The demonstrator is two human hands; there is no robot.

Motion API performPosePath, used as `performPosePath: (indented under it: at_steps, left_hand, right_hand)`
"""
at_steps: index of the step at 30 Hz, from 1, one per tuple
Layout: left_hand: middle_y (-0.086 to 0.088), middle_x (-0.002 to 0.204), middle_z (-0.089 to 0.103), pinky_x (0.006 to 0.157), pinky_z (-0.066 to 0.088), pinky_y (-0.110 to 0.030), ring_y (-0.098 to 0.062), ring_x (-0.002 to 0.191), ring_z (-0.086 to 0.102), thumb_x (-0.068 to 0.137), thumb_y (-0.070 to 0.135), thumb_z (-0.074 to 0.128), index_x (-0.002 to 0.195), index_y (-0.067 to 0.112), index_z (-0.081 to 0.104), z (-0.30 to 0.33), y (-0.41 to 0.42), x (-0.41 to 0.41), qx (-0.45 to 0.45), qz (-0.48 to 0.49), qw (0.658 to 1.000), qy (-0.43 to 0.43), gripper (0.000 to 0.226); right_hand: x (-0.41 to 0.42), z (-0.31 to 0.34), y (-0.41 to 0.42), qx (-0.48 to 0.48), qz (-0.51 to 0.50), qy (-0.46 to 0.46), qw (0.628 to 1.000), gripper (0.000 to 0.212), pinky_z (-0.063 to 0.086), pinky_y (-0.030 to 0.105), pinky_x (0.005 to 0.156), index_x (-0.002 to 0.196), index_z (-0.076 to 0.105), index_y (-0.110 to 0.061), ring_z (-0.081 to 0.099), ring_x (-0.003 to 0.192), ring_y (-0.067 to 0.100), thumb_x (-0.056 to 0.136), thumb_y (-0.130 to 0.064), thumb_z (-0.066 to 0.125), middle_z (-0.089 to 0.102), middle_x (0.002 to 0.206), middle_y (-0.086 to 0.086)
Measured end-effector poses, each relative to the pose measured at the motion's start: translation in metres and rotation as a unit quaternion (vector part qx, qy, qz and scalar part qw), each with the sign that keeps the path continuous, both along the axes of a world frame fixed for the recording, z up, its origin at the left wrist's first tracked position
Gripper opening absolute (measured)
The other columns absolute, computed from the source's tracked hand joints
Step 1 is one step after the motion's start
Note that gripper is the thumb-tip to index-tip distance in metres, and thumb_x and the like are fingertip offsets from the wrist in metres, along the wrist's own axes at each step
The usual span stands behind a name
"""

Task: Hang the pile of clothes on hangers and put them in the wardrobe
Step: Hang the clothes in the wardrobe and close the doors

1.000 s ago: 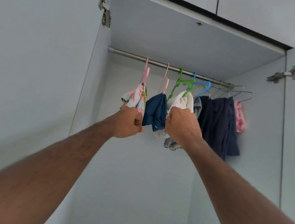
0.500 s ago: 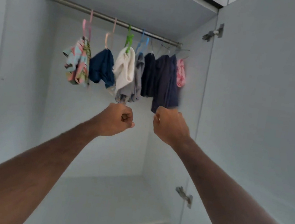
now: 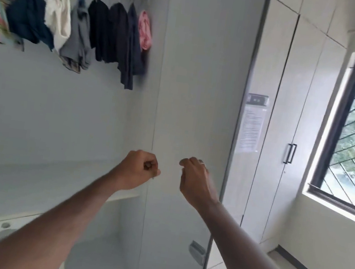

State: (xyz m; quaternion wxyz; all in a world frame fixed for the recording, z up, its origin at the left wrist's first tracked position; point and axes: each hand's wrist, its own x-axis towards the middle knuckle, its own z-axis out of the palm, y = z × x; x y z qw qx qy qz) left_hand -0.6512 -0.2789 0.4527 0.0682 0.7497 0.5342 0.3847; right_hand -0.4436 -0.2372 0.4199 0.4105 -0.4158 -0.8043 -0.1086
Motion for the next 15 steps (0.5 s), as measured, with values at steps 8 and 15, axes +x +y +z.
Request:
performPosePath:
  at_steps: [8,15]
  left_hand:
    - [0.009,0.064,0.064,0.063,0.044,-0.018,-0.003,0.061,0.054,0.082,0.016,0.075,0.065,0.024,0.064,-0.018,-0.010,0.036,-0.022,0.015,1.000,0.002,0.022]
    - [-0.005,0.069,0.068,0.063,0.042,-0.016,-0.004,0.060,0.051,0.083,0.012,0.076,0.067,0.017,0.066,-0.026,-0.024,0.011,-0.026,0.062,0.998,0.001,0.019]
  right_hand:
    - [0.088,0.009,0.013,-0.244,-0.114,0.267,0.925,0.070,0.037,0.054,0.106,0.149,0.024,-0.015,0.041,0.130,0.039,0.088,-0.004,0.056,0.039,0.143,0.013]
    - [0.071,-0.017,0.015,-0.256,-0.041,0.352,0.899,0.018,0.049,0.046,0.089,0.117,0.051,-0.018,0.059,0.103,0.037,0.100,-0.023,0.045,0.064,0.113,0.014]
